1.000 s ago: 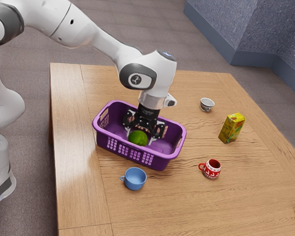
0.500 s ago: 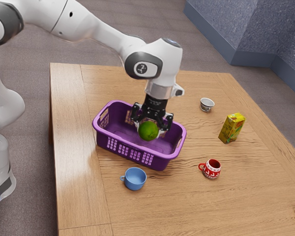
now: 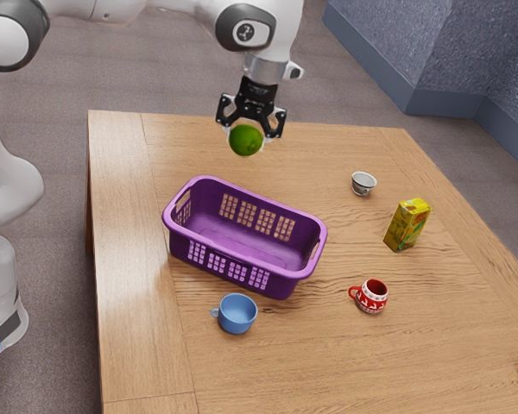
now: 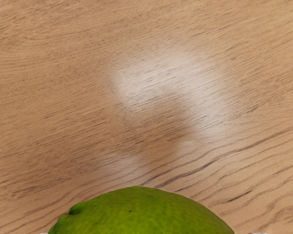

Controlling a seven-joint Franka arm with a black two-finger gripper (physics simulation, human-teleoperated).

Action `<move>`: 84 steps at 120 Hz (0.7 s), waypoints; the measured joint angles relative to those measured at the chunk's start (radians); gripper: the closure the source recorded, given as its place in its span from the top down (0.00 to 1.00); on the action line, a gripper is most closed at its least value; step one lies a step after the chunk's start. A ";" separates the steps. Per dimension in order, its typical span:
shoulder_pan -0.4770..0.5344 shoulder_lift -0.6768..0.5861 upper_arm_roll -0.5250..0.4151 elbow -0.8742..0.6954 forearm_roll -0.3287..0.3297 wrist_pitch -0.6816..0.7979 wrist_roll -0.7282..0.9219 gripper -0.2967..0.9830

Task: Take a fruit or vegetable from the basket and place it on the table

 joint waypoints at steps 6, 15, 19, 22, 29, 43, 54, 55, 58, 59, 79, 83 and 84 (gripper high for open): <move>0.000 0.004 0.032 0.008 0.000 -0.008 0.025 0.57; 0.002 0.007 0.060 0.014 -0.002 -0.017 0.066 0.57; 0.002 0.008 0.063 0.015 -0.003 -0.021 0.082 0.57; 0.002 0.009 0.058 0.016 -0.004 -0.027 0.093 0.59; -0.005 0.010 0.043 0.025 -0.010 -0.041 0.117 0.65; -0.008 0.010 0.035 0.029 -0.030 -0.062 0.158 0.71; -0.008 0.010 0.035 0.030 -0.038 -0.072 0.186 0.74; -0.008 0.010 0.035 0.030 -0.039 -0.073 0.188 0.74; -0.008 0.009 0.035 0.030 -0.040 -0.075 0.195 0.75; -0.008 0.009 0.034 0.030 -0.041 -0.075 0.197 0.75; -0.005 0.008 -0.054 0.110 -0.057 -0.095 0.234 0.76; -0.010 0.009 -0.082 0.152 -0.055 -0.104 0.240 0.76; -0.011 0.010 -0.088 0.160 -0.055 -0.106 0.241 0.76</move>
